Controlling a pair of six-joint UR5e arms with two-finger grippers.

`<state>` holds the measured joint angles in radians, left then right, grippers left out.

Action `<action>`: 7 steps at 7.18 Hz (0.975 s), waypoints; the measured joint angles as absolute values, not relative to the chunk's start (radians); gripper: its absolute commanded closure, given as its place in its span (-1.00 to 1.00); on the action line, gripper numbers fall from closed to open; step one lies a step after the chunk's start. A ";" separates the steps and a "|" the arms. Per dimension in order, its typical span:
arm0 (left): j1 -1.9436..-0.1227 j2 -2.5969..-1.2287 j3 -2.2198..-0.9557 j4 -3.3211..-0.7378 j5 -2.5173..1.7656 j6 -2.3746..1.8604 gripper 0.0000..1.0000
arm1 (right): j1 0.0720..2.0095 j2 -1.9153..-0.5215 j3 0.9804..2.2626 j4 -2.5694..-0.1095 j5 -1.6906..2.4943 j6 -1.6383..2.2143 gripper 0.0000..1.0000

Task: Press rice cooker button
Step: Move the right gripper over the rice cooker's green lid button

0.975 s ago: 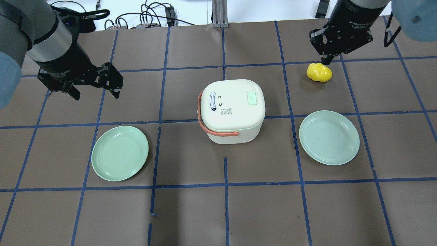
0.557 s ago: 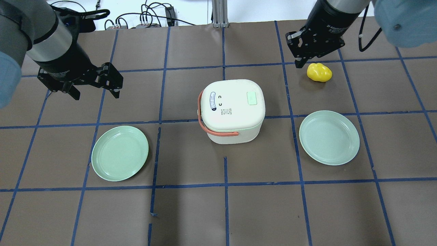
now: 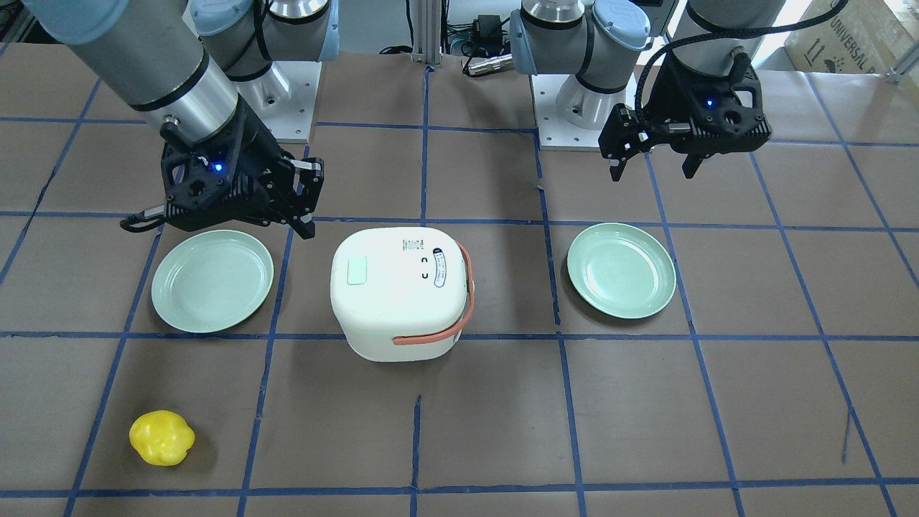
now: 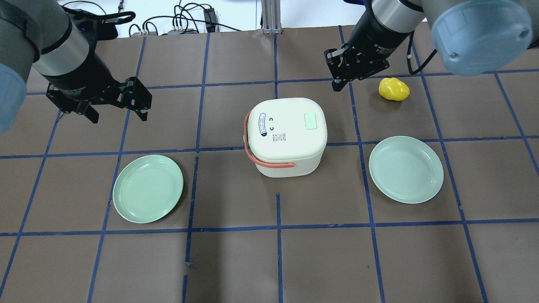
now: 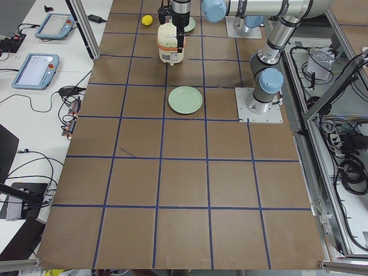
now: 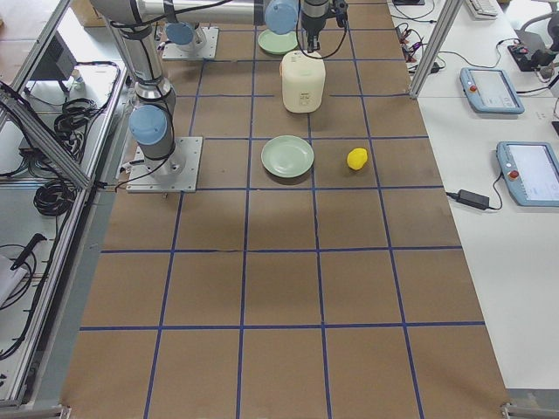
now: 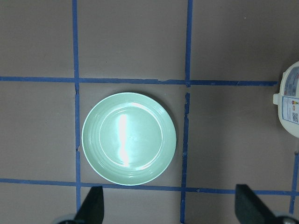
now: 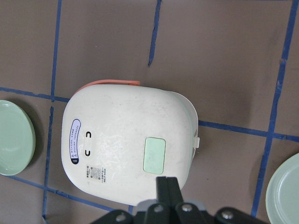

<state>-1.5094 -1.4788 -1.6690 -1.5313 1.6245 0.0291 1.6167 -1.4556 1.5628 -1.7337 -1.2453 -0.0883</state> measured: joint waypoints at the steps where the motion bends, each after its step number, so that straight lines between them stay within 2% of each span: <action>1: -1.509 -1.479 -1.669 -1.531 1.624 0.029 -1.00 | 1.617 -1.438 1.570 -1.762 -1.240 -0.090 0.88; 7: -1.509 -1.479 -1.669 -1.531 1.625 0.030 -1.00 | 1.645 -1.374 1.582 -1.812 -1.166 -0.090 0.87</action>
